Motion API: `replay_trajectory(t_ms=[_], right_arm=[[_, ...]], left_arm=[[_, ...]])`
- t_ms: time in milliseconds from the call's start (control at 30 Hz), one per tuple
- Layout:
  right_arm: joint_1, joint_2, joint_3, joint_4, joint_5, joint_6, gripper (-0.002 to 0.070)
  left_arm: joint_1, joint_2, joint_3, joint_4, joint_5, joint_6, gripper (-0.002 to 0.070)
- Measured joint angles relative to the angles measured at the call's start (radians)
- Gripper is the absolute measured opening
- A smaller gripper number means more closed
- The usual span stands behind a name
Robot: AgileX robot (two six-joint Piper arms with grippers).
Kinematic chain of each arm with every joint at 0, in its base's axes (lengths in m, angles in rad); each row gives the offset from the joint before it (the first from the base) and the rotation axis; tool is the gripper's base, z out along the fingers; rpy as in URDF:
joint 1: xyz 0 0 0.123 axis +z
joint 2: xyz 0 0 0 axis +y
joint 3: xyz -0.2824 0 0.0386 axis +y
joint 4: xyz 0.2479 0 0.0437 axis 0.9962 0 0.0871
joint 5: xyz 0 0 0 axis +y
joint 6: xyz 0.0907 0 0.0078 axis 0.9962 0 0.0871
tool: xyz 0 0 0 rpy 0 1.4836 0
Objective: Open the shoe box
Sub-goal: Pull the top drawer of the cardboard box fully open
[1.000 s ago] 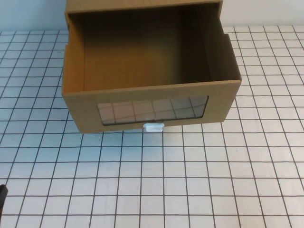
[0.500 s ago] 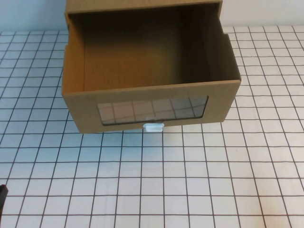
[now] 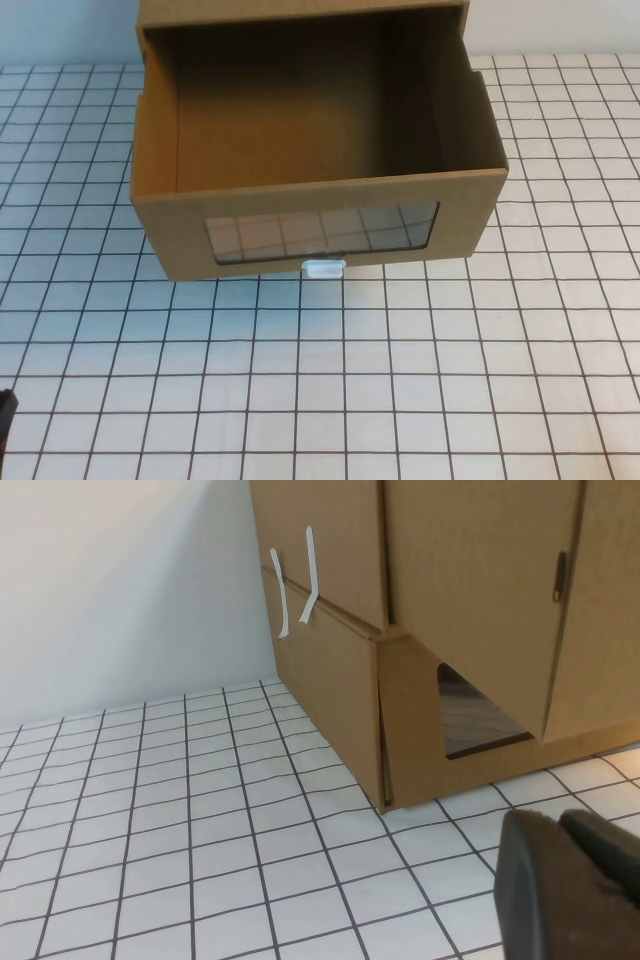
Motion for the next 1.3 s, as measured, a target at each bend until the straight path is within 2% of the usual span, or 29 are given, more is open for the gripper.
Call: replay_trajectory(t_ms=[133, 833, 933, 1000, 1133, 1300], right_arm=[[0.0, 0.0, 0.0, 0.0, 0.049, 0.0, -0.0013], [0.0, 0.0, 0.0, 0.0, 0.055, 0.0, -0.0013], [0.0, 0.0, 0.0, 0.0, 0.055, 0.0, -0.0013], [0.0, 0.0, 0.0, 0.0, 0.055, 0.0, -0.0013], [0.0, 0.0, 0.0, 0.0, 0.055, 0.0, -0.0013], [0.0, 0.0, 0.0, 0.0, 0.055, 0.0, -0.0013]], left_arm=[[0.0, 0.0, 0.0, 0.0, 0.002, 0.0, -0.0002], [0.0, 0.0, 0.0, 0.0, 0.002, 0.0, -0.0002], [0.003, 0.0, 0.0, 0.051, -0.003, -0.024, -0.0002], [0.023, 0.0, 0.0, 0.128, -0.012, -0.098, -0.0002], [0.123, -0.012, 0.0, 0.272, 0.024, -0.25, -0.0002], [0.171, -0.024, 0.0, 0.309, 0.181, -0.297, -0.0002]])
